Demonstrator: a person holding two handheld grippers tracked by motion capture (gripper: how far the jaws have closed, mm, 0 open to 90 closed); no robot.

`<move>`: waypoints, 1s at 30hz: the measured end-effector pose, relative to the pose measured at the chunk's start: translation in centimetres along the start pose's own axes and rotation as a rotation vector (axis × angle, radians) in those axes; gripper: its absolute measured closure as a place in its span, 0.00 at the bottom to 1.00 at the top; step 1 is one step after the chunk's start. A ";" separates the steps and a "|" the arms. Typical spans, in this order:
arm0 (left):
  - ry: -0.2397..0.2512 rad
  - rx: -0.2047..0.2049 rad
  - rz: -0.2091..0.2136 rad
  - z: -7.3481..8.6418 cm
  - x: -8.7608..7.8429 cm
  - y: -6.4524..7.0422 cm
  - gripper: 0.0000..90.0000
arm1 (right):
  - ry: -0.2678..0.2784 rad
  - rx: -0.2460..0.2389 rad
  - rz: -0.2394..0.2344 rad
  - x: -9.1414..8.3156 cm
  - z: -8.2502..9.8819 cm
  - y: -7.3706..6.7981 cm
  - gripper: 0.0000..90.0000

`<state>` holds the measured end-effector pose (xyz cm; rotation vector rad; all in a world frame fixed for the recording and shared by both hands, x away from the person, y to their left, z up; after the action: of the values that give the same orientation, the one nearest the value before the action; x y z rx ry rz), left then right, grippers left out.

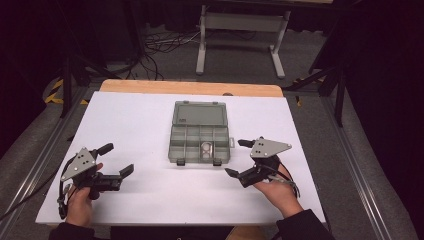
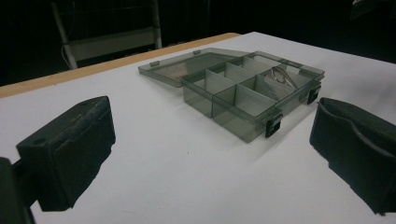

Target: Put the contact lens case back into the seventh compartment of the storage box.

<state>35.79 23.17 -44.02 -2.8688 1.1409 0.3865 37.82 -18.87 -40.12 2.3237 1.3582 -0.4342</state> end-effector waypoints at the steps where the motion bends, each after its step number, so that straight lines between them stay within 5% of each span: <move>1: 0.000 0.000 0.000 0.0 0.0 0.0 0.01 | 0.004 0.007 0.003 -0.1 0.2 0.0 0.04; 30: 0.002 0.006 0.003 0.2 0.1 0.0 0.01 | 0.045 0.127 0.036 -0.4 6.4 -1.1 0.01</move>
<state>35.80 23.14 -44.28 -2.8628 1.1451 0.3801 36.30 -21.84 -45.70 2.4705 1.3428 -0.4721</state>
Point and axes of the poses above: each handheld gripper's, and its own axes: x roughly forward along the jaws, z roughly out of its underside, y roughly to its right, the point moved 4 cm from there along x, roughly forward along the jaws, and after that the axes turned 3 degrees about -x, right-handed, at the moved point
